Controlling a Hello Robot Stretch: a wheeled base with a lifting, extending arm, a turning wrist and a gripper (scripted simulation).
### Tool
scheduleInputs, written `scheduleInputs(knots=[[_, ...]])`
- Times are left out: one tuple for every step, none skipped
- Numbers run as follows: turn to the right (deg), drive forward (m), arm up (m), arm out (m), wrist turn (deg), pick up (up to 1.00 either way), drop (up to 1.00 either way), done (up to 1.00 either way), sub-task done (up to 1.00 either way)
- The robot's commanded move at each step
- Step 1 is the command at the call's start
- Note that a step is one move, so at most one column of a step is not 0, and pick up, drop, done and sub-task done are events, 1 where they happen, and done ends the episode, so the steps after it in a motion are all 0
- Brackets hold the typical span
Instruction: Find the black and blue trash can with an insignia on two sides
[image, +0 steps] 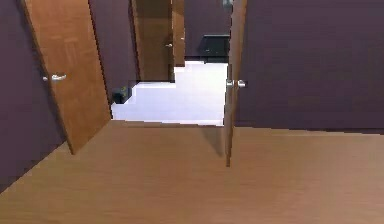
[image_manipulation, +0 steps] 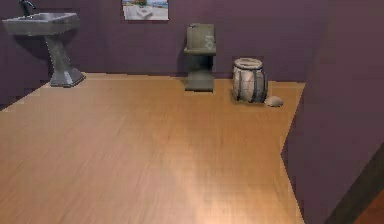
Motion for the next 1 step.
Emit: scheduleInputs(knots=[[0.0,1.0,0.0,0.0,0.0,0.0,0.0,0.0,0.0]])
